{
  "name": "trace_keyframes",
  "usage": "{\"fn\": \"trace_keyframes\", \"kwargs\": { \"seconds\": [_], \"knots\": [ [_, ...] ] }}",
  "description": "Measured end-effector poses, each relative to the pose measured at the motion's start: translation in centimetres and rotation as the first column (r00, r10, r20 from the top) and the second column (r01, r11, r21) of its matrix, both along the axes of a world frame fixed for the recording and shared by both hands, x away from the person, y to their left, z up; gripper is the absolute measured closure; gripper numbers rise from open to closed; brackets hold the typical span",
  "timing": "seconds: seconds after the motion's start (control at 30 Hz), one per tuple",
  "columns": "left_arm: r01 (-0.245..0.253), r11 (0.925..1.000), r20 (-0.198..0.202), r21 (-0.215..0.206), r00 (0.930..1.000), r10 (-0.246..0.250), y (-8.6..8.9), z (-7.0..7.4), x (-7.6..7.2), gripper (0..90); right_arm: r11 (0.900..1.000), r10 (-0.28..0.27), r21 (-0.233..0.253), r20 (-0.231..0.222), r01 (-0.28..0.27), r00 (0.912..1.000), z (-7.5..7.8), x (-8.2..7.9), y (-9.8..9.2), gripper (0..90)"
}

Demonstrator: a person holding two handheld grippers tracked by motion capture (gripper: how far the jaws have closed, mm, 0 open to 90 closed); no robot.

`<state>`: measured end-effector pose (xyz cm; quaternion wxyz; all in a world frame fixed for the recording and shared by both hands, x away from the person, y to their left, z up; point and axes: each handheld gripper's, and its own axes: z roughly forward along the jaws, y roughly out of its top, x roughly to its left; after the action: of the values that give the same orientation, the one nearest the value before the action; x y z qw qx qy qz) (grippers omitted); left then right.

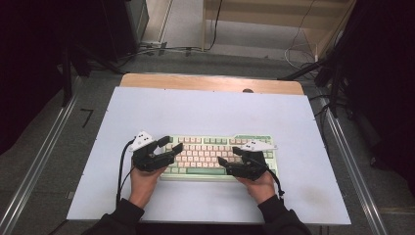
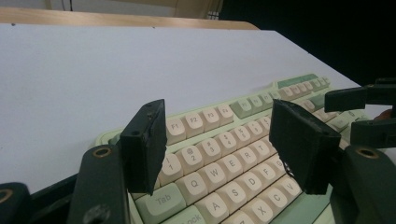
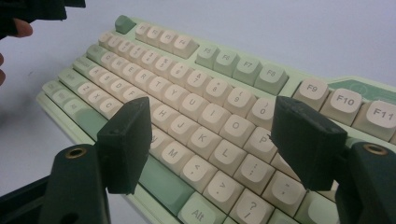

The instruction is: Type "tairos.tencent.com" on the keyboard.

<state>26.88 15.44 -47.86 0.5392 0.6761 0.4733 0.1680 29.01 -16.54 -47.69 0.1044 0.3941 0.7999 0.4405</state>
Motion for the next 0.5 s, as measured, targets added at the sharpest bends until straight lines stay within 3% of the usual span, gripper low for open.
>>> {"fn": "trace_keyframes", "kwargs": {
  "seconds": [0.27,0.4,0.5],
  "knots": [
    [0.001,1.0,0.011,0.0,0.9999,-0.001,-0.28,0.01,-0.02,38.0,1.0,-0.015,0.01,-0.003,0.015,0.9999,0.0,0.1,-0.56,27.6],
    [0.008,0.9998,-0.002,0.017,1.0,-0.008,-0.31,-0.13,0.04,35.8,1.0,-0.013,-0.002,0.006,0.013,0.9999,0.04,-0.09,-0.33,27.6],
    [0.002,1.0,-0.006,0.006,1.0,-0.002,-0.31,-0.15,0.13,34.9,1.0,-0.014,0.004,0.001,0.014,0.9999,0.05,-0.27,-0.17,27.7]
  ]
}}
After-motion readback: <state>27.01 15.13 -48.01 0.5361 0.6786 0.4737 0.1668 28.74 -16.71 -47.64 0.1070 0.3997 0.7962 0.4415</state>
